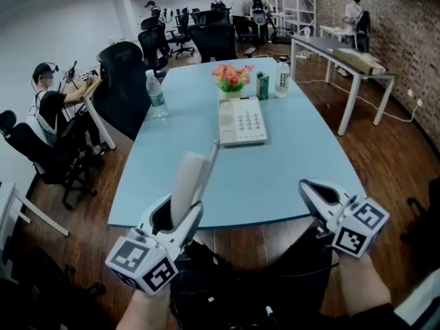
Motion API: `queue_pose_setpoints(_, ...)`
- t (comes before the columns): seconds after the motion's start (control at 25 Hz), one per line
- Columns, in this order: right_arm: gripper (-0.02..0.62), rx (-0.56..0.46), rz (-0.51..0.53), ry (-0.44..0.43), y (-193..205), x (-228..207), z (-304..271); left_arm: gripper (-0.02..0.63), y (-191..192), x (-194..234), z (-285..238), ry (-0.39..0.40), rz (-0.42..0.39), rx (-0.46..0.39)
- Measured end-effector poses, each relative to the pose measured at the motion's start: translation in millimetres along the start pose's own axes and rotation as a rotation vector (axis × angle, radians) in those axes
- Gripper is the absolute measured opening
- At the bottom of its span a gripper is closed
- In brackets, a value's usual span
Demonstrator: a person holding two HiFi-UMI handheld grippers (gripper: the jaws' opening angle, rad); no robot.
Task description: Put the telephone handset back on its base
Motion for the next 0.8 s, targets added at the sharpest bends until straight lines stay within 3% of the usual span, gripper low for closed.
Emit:
queue_pose_setpoints(0.44, 0.017, -0.009, -0.021, -0.007, -0.2, -3.4, -4.6, 0.213, 1.6, 6.8, -1.4, -0.017, 0.013, 0.017)
queue_pose_setpoints(0.8, 0.017, -0.076, 0.007, -0.019, -30.3, -28.5, -25.1, 0.213, -13.6, 18.7, -34.8, -0.021, 0.002, 0.016)
Point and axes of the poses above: the fingertips, and each gripper's own axes: z backward along the fingers, x to its left, y out of its underside, the point moved 6 cm from there along z, backward along the fingers, and after that the axes turned 10 degrees about -y, right-handed, at the moved point
